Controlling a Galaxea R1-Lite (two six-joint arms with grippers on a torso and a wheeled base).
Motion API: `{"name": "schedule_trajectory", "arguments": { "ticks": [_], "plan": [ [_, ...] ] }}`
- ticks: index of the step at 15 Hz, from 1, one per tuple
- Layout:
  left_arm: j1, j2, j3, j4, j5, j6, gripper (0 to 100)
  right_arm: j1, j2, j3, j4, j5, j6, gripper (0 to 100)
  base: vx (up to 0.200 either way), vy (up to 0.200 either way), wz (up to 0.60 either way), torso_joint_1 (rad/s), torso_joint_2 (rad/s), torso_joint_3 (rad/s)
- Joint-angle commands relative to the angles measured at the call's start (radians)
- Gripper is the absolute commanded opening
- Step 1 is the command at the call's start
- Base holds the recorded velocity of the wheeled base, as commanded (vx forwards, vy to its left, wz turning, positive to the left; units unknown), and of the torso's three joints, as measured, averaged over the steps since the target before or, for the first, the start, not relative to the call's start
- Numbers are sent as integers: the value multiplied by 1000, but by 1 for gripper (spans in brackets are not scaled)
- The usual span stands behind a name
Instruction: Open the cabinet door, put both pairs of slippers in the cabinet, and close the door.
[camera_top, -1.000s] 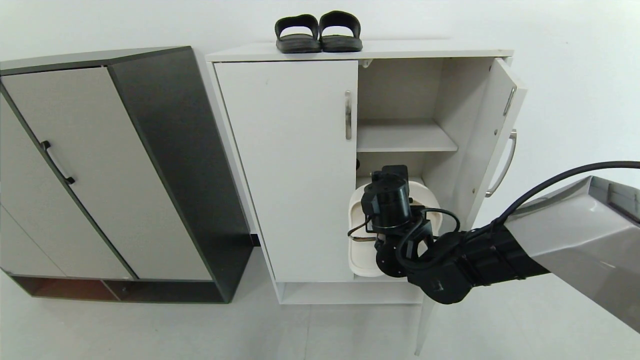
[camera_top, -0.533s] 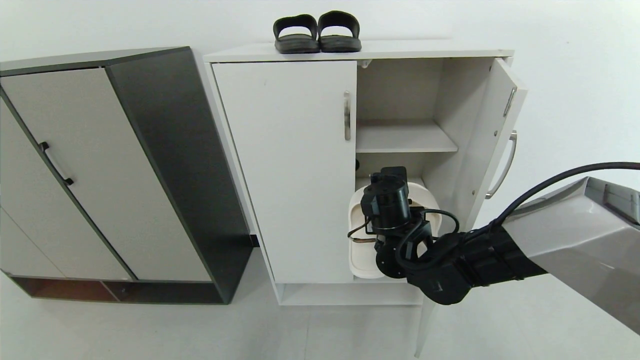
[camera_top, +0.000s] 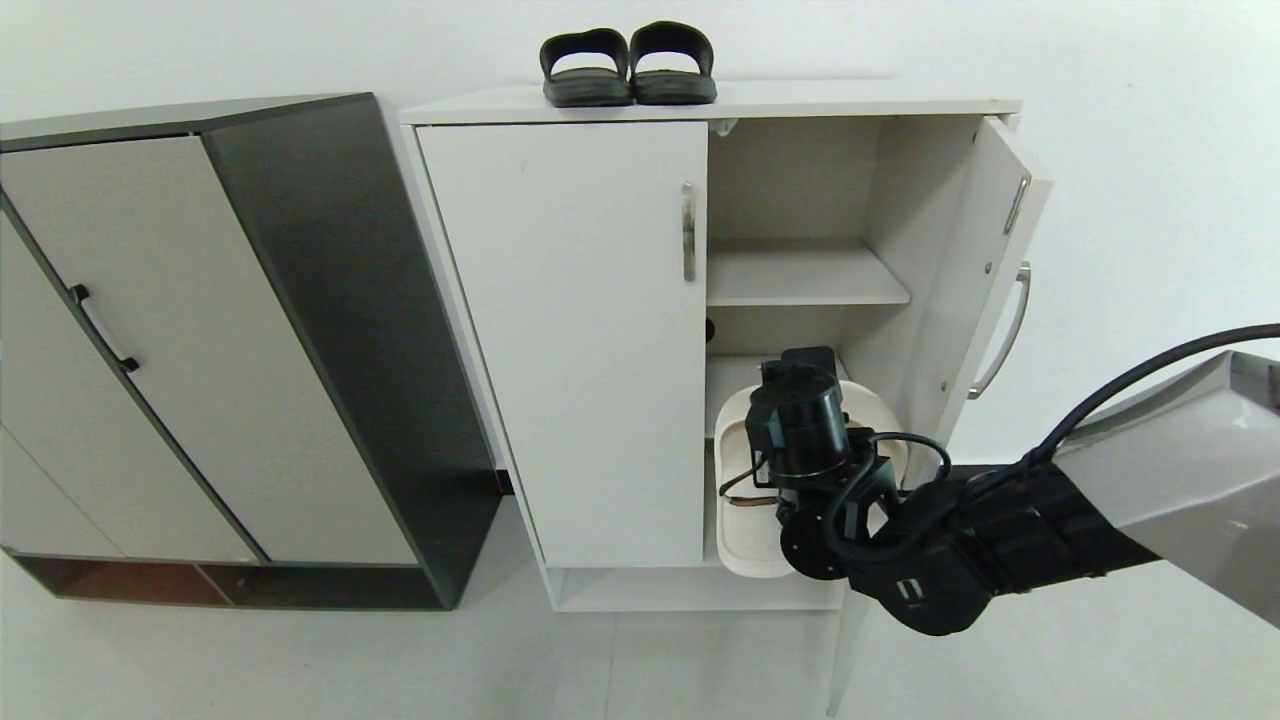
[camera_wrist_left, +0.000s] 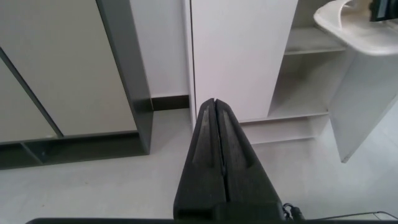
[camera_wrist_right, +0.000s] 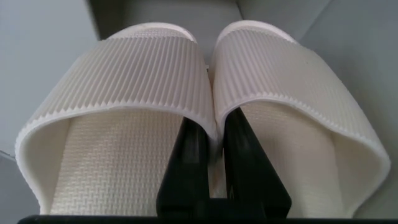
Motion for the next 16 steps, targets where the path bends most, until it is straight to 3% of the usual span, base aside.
{"name": "schedule_trajectory", "arguments": {
  "ticks": [1, 13, 16],
  "plan": [
    [0, 2, 0, 0, 0, 0, 0, 1, -74, 66, -3, -1, 5, 0, 0, 0, 0, 0, 0, 0],
    [0, 2, 0, 0, 0, 0, 0, -24, -276, 362, -86, 13, 18, 0, 0, 0, 0, 0, 0, 0],
    [0, 2, 0, 0, 0, 1, 0, 2, -267, 354, -119, 153, 10, 0, 0, 0, 0, 0, 0, 0]
  ]
}}
